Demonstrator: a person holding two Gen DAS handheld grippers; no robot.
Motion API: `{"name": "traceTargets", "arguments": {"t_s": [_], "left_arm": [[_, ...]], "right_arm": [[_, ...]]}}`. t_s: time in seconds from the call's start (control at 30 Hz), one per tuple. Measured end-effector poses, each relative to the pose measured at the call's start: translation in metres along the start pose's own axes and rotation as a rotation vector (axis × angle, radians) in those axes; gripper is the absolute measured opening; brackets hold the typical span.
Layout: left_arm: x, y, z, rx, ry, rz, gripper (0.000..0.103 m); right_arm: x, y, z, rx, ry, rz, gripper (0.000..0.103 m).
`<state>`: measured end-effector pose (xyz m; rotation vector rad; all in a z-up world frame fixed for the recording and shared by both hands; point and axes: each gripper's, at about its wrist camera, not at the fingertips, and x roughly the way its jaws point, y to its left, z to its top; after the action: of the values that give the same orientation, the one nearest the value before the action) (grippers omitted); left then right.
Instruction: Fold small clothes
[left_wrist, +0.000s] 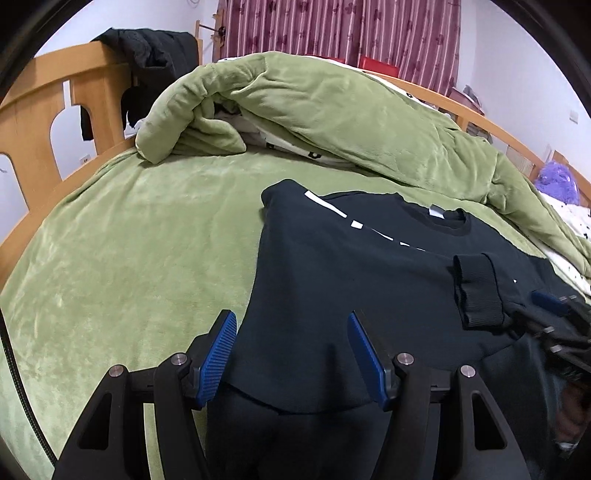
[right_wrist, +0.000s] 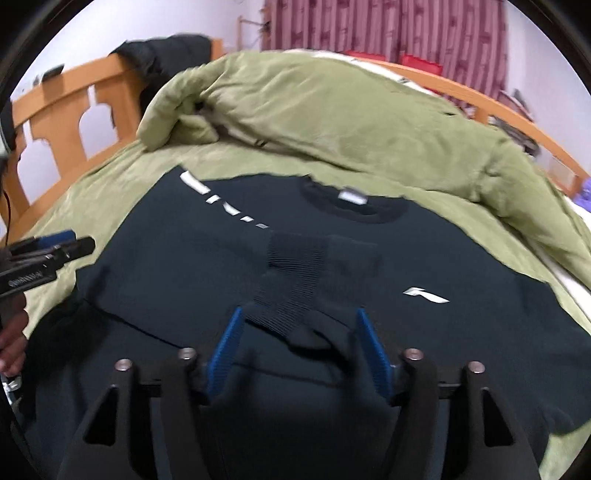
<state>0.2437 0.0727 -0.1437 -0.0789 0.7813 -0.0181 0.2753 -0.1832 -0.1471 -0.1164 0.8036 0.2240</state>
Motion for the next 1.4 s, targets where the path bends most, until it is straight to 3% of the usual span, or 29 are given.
{"name": "traceTargets", "arguments": {"t_s": [0.17, 0.33, 0.4, 0.43, 0.47, 0.53, 0.7, 0.77, 1.0, 1.1, 1.17, 1.23, 1.3, 1.4], "left_arm": [[0.0, 0.002, 0.0, -0.005, -0.005, -0.013, 0.06], [0.004, -0.001, -0.003, 0.001, 0.001, -0.017, 0.06], [0.005, 0.0, -0.003, -0.003, 0.005, -0.018, 0.06], [0.005, 0.0, -0.002, -0.008, 0.006, -0.017, 0.06], [0.005, 0.001, -0.002, -0.015, 0.004, -0.019, 0.06], [0.004, 0.002, -0.002, -0.018, -0.001, -0.015, 0.06], [-0.001, 0.004, 0.0, -0.04, -0.001, -0.042, 0.06], [-0.003, 0.003, 0.0, -0.042, -0.001, -0.051, 0.06], [-0.008, -0.001, -0.001, -0.032, -0.006, -0.067, 0.06], [-0.009, -0.002, -0.001, -0.029, -0.011, -0.068, 0.06], [-0.009, -0.002, -0.001, -0.029, -0.012, -0.069, 0.06], [-0.009, -0.002, -0.002, -0.03, -0.01, -0.067, 0.061], [-0.009, -0.002, -0.002, -0.028, -0.005, -0.068, 0.061], [-0.007, -0.002, -0.002, -0.022, -0.001, -0.061, 0.061]], "right_arm": [[0.046, 0.012, -0.008, -0.04, 0.086, -0.033, 0.07], [0.063, 0.017, -0.02, -0.1, 0.092, -0.079, 0.072], [0.061, 0.011, -0.019, -0.072, 0.085, -0.077, 0.046], [0.06, 0.005, -0.018, -0.059, 0.075, -0.102, 0.027], [0.059, -0.004, -0.017, -0.036, 0.076, -0.107, 0.022], [0.048, -0.021, -0.016, 0.029, 0.059, -0.055, 0.019], [0.0, -0.07, -0.023, 0.14, -0.035, -0.136, 0.018], [-0.016, -0.094, -0.028, 0.19, -0.042, -0.165, 0.009], [-0.029, -0.148, -0.074, 0.299, 0.081, -0.246, 0.015], [-0.032, -0.162, -0.082, 0.388, 0.081, -0.22, 0.034], [-0.034, -0.165, -0.077, 0.422, 0.056, -0.18, 0.055], [-0.036, -0.162, -0.068, 0.425, 0.013, -0.16, 0.064], [-0.031, -0.16, -0.059, 0.424, 0.004, -0.147, 0.066], [-0.004, -0.159, -0.05, 0.42, 0.065, -0.131, 0.066]]}}
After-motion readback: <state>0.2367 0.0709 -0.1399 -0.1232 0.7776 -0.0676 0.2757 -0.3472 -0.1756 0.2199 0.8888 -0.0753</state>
